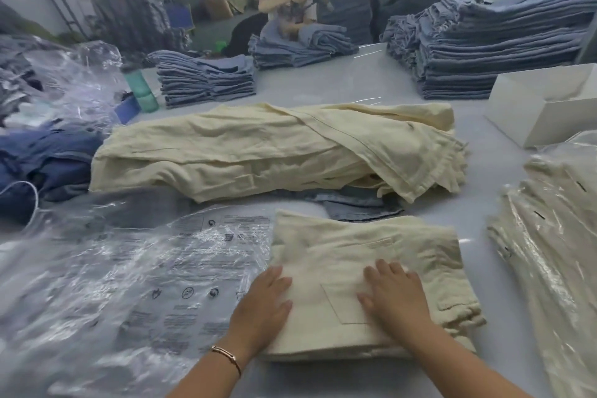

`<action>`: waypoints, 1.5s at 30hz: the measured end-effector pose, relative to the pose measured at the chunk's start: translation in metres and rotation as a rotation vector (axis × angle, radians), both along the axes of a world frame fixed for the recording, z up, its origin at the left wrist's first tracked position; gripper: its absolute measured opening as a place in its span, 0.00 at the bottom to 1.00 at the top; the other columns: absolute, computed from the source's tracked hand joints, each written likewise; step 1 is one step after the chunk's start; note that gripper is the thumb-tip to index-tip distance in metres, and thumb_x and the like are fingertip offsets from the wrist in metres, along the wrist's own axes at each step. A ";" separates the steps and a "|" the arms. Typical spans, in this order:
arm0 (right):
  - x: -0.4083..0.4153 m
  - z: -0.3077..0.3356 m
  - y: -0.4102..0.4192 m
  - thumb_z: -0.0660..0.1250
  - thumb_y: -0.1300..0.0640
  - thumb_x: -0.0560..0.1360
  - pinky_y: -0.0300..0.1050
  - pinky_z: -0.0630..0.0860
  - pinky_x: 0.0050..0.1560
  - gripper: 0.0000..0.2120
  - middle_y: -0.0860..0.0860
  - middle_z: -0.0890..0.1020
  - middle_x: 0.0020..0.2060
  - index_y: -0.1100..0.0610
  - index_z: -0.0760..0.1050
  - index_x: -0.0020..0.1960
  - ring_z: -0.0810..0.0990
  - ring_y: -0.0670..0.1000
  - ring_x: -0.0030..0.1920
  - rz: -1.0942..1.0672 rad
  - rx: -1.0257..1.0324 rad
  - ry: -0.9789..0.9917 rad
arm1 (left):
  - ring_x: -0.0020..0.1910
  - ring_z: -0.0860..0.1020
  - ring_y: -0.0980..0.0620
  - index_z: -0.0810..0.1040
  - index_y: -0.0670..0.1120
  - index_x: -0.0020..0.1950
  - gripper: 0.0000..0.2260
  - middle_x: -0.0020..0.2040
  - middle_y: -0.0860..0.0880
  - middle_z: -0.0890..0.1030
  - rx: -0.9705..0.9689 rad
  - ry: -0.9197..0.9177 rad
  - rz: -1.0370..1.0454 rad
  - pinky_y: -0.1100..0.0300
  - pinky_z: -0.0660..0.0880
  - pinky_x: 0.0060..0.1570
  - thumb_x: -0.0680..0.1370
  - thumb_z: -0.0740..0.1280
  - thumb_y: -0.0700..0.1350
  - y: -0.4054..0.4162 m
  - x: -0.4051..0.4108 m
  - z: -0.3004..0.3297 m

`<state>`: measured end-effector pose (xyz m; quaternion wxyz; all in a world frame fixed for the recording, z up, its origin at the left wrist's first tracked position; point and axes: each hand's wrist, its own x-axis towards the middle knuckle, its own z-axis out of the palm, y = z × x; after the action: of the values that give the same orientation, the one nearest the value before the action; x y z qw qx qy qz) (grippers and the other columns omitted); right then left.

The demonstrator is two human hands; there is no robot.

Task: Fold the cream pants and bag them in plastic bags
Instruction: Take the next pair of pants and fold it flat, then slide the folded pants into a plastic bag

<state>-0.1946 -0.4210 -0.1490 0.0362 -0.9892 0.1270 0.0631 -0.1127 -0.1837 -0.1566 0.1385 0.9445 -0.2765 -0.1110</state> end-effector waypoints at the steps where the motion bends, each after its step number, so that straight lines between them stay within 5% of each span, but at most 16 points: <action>1: 0.008 0.006 0.000 0.56 0.44 0.76 0.52 0.63 0.63 0.21 0.50 0.67 0.68 0.49 0.64 0.67 0.65 0.54 0.67 0.005 0.004 -0.053 | 0.76 0.53 0.57 0.64 0.51 0.75 0.22 0.77 0.54 0.58 -0.050 -0.018 0.053 0.67 0.46 0.72 0.81 0.59 0.51 0.013 -0.003 0.002; 5: 0.054 0.021 -0.009 0.61 0.47 0.75 0.50 0.63 0.67 0.26 0.50 0.64 0.71 0.51 0.61 0.72 0.62 0.53 0.71 0.053 0.047 -0.189 | 0.56 0.77 0.60 0.75 0.59 0.57 0.13 0.56 0.56 0.80 -0.329 0.246 0.350 0.57 0.74 0.60 0.74 0.70 0.49 0.051 -0.017 0.010; 7: 0.085 0.021 -0.008 0.62 0.44 0.75 0.51 0.56 0.73 0.33 0.51 0.60 0.75 0.53 0.56 0.75 0.57 0.53 0.74 0.124 0.058 -0.113 | 0.49 0.80 0.58 0.75 0.57 0.56 0.16 0.49 0.55 0.81 -0.439 0.452 0.467 0.55 0.80 0.50 0.71 0.74 0.53 0.050 -0.020 0.014; 12: 0.146 0.018 -0.005 0.75 0.40 0.61 0.55 0.64 0.64 0.41 0.50 0.71 0.67 0.48 0.62 0.68 0.69 0.54 0.66 0.188 0.198 0.186 | 0.43 0.76 0.57 0.71 0.55 0.61 0.25 0.43 0.57 0.76 -0.173 0.381 0.489 0.62 0.71 0.41 0.68 0.72 0.63 0.033 -0.005 0.016; 16: 0.171 0.022 -0.013 0.77 0.39 0.59 0.63 0.53 0.71 0.44 0.50 0.71 0.67 0.48 0.63 0.69 0.61 0.57 0.71 0.227 0.118 0.337 | 0.42 0.75 0.56 0.70 0.55 0.45 0.17 0.41 0.58 0.73 -0.023 0.354 0.462 0.59 0.72 0.43 0.66 0.72 0.63 0.030 0.006 0.012; 22: 0.182 0.021 -0.019 0.78 0.40 0.60 0.63 0.48 0.73 0.36 0.56 0.71 0.67 0.52 0.70 0.62 0.55 0.62 0.74 0.163 0.087 0.441 | 0.39 0.75 0.53 0.68 0.54 0.41 0.17 0.41 0.55 0.75 -0.006 0.415 0.381 0.56 0.75 0.41 0.66 0.74 0.59 0.027 0.018 0.007; 25: 0.171 0.025 -0.021 0.75 0.35 0.59 0.58 0.55 0.70 0.34 0.51 0.78 0.56 0.49 0.72 0.60 0.67 0.57 0.66 0.157 0.009 0.403 | 0.38 0.75 0.53 0.68 0.53 0.41 0.17 0.41 0.55 0.75 -0.037 0.437 0.375 0.57 0.75 0.39 0.66 0.74 0.58 0.028 0.019 0.004; 27: 0.159 0.034 -0.017 0.75 0.36 0.61 0.52 0.67 0.63 0.31 0.49 0.80 0.49 0.50 0.75 0.58 0.75 0.55 0.56 0.159 0.033 0.310 | 0.38 0.76 0.53 0.69 0.53 0.42 0.17 0.41 0.54 0.75 -0.057 0.423 0.377 0.57 0.74 0.36 0.66 0.74 0.58 0.029 0.018 0.003; 30: 0.128 0.054 -0.001 0.73 0.41 0.66 0.47 0.77 0.51 0.26 0.51 0.81 0.52 0.53 0.74 0.59 0.79 0.55 0.51 0.227 -0.003 0.160 | 0.40 0.78 0.50 0.69 0.51 0.42 0.17 0.41 0.53 0.77 -0.061 0.409 0.360 0.55 0.76 0.37 0.66 0.74 0.56 0.028 0.019 0.003; 32: 0.094 0.061 0.009 0.71 0.37 0.65 0.49 0.74 0.53 0.36 0.53 0.78 0.58 0.54 0.64 0.65 0.77 0.57 0.55 0.318 -0.010 0.133 | 0.38 0.79 0.50 0.68 0.50 0.41 0.16 0.41 0.51 0.78 -0.049 0.411 0.336 0.55 0.76 0.35 0.67 0.73 0.56 0.027 0.020 0.005; 34: 0.057 0.065 0.020 0.71 0.29 0.58 0.51 0.69 0.57 0.59 0.53 0.75 0.60 0.49 0.43 0.76 0.75 0.57 0.56 0.400 -0.007 0.201 | 0.35 0.77 0.51 0.68 0.50 0.40 0.15 0.40 0.51 0.78 -0.049 0.396 0.307 0.59 0.74 0.29 0.67 0.72 0.56 0.027 0.020 0.005; 37: 0.011 0.059 0.038 0.74 0.28 0.51 0.54 0.64 0.61 0.69 0.57 0.67 0.65 0.35 0.23 0.69 0.69 0.59 0.60 0.491 -0.055 0.265 | 0.33 0.76 0.51 0.67 0.50 0.40 0.13 0.40 0.49 0.78 -0.054 0.395 0.267 0.61 0.71 0.25 0.69 0.71 0.53 0.028 0.018 0.008; 41: -0.015 0.035 0.058 0.77 0.36 0.57 0.64 0.48 0.70 0.68 0.67 0.42 0.74 0.34 0.19 0.66 0.48 0.67 0.74 0.531 -0.237 0.280 | 0.37 0.78 0.52 0.72 0.50 0.48 0.11 0.43 0.51 0.80 0.004 0.292 0.096 0.56 0.77 0.40 0.73 0.69 0.54 0.041 0.018 0.022; 45: -0.021 0.022 0.060 0.72 0.43 0.67 0.63 0.46 0.71 0.55 0.67 0.39 0.74 0.40 0.32 0.74 0.45 0.66 0.75 0.459 -0.355 0.254 | 0.35 0.72 0.62 0.72 0.54 0.44 0.08 0.38 0.58 0.75 0.061 0.156 -0.163 0.64 0.69 0.34 0.73 0.68 0.56 0.096 0.021 0.042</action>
<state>-0.2153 -0.3612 -0.1267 -0.1682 -0.9671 -0.0869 0.1697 -0.0916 -0.0881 -0.1141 0.1213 0.9111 -0.3373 -0.2033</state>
